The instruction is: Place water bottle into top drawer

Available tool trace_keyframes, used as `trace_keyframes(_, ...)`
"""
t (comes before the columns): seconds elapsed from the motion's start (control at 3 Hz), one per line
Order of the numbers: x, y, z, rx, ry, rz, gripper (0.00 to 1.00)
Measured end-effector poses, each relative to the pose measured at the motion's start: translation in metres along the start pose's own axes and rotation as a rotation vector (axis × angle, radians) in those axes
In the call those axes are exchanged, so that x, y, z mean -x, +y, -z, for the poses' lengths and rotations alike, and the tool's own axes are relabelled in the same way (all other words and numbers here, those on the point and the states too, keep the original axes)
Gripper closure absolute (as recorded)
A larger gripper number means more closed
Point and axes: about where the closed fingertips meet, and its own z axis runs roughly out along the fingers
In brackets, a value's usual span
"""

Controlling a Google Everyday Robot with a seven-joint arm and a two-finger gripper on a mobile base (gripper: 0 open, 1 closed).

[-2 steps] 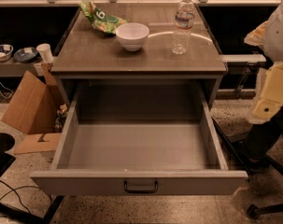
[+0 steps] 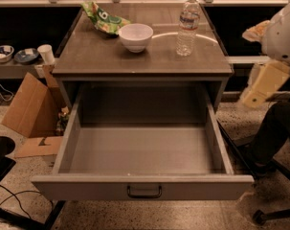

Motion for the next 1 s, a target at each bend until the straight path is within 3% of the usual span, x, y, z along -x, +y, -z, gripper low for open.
trace_keyframes(0.33, 0.020, -0.056, -0.025, -0.083, -0.239, -0.044, 0.00)
trace_keyframes(1.0, 0.061, -0.135, -0.044, -0.285, -0.704, -0.116, 0.00)
